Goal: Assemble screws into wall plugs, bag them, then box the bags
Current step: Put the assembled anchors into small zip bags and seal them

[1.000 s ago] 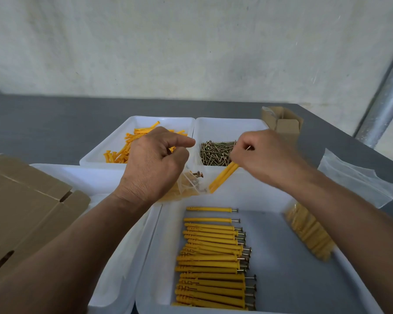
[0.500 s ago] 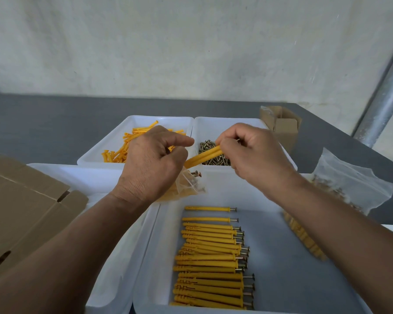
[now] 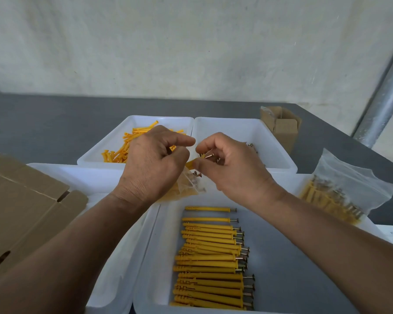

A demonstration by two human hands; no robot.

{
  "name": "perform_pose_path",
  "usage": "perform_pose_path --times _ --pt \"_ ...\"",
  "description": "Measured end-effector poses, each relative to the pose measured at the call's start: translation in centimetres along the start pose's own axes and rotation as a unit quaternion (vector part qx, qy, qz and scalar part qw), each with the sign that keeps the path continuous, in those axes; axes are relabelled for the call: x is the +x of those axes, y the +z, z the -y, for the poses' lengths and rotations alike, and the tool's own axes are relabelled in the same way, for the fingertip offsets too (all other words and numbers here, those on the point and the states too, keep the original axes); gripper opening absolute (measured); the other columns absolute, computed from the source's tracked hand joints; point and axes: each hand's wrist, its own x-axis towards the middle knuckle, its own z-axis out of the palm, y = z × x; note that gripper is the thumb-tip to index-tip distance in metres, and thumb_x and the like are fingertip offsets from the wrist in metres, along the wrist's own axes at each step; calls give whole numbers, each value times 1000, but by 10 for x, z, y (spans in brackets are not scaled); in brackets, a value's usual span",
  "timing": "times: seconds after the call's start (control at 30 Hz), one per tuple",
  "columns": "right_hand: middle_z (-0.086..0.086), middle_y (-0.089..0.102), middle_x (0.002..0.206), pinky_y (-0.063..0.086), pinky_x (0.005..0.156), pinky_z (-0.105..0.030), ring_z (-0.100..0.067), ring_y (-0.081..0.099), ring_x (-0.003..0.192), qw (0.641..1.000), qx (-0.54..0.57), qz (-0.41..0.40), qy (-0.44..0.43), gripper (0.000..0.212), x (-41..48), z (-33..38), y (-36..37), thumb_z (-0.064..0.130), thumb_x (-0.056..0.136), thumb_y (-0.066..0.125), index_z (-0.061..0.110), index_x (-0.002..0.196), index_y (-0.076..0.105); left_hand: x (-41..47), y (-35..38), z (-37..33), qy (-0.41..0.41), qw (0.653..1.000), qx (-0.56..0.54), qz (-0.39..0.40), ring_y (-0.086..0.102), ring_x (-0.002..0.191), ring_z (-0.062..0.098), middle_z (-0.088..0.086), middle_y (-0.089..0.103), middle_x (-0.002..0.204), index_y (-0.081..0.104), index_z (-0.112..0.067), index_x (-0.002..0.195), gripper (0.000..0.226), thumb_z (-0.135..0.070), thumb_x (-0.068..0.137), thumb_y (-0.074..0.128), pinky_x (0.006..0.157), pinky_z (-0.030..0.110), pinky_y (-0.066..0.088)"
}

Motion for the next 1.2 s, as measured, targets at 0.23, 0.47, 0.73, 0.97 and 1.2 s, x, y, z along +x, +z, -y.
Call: perform_pose_path --times 0.23,0.47,0.73,0.97,1.2 --pt "12 71 85 36 57 -6 14 56 53 999 -19 32 -37 12 -6 2 9 24 91 66 26 101 73 -2 1 -1 20 1000 7 7 57 69 6 -3 66 87 77 -18 99 37 -24 72 52 66 16 44" --pt "16 64 63 48 45 -22 -19 64 49 999 -13 25 -28 26 -4 8 -3 13 95 54 30 96 75 0 0 -1 -1 1000 -17 2 60 67 11 -3 65 88 77 -19 98 37 -22 72 51 68 24 47" --pt "21 69 95 51 79 -19 2 63 88 955 -262 133 48 33 3 -10 -23 11 93 48 29 101 75 1 0 0 -9 1000 -21 -3 60 64 14 -4 64 88 77 -20 99 37 -22 72 52 69 30 50" --pt "-6 66 123 53 92 -34 -23 61 108 833 -423 348 78 31 -5 -36 -5 6 92 49 10 115 69 1 0 3 -5 1000 -22 0 59 63 10 -9 63 87 77 -22 98 36 -22 73 51 66 26 46" --pt "0 48 71 38 57 -26 -18 49 69 811 -459 354 81 24 -7 -45 6 5 86 54 14 65 47 1 1 4 -10 1000 -28 -1 60 65 11 -12 62 87 77 -25 97 35 -23 72 52 67 29 49"
